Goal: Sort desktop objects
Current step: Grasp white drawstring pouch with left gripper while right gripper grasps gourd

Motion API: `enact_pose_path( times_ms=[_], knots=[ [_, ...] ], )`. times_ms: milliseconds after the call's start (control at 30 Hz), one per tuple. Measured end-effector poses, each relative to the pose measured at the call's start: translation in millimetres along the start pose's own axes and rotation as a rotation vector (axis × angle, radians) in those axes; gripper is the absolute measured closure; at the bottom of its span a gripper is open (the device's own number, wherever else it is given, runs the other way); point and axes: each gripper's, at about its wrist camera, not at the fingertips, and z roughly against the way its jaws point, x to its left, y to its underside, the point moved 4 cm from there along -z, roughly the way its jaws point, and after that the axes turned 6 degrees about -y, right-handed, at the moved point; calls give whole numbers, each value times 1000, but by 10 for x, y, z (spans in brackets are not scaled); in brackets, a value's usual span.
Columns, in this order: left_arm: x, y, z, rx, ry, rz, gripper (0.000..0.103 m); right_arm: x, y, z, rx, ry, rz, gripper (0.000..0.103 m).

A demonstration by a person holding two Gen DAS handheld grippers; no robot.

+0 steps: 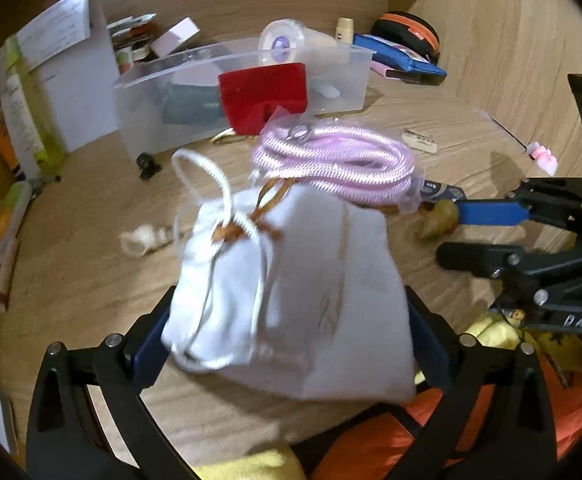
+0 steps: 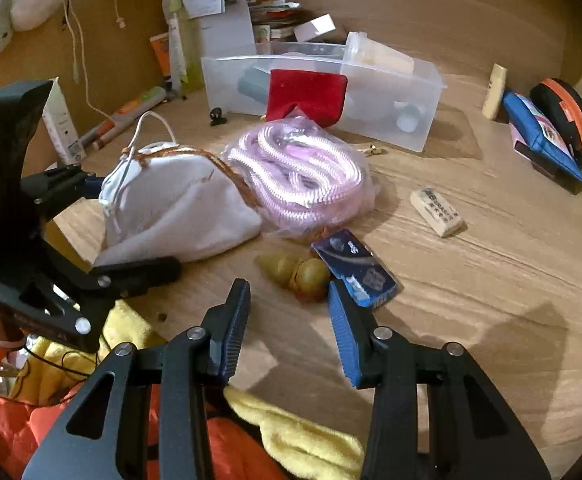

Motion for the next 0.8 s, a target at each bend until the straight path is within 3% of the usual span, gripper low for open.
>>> enact_pose_path(
  times_ms=[267,533,667,700,733,800],
  knots=[
    [-87,-112,-151,17,44,-29,1,19,-106,-127,-44,45,41,66],
    [-139,-211,-224,22,66,-22,1,-107,-127,-73,-44,-5,1,74],
    [-109,-299,-273,5,86,41,1,-226,-138,50,-58,-67,-53,74],
    [-89,-328,-282,-4,91,63,4,-272,-141,92,-67,-66,-68,74],
    [-65,-353,-279,-17,86,79,18,-300,-144,125,-76,-62,-74,74],
    [-39,-386,-269,-22,112,91,27,-373,-153,207,-97,-57,-91,74]
  ],
)
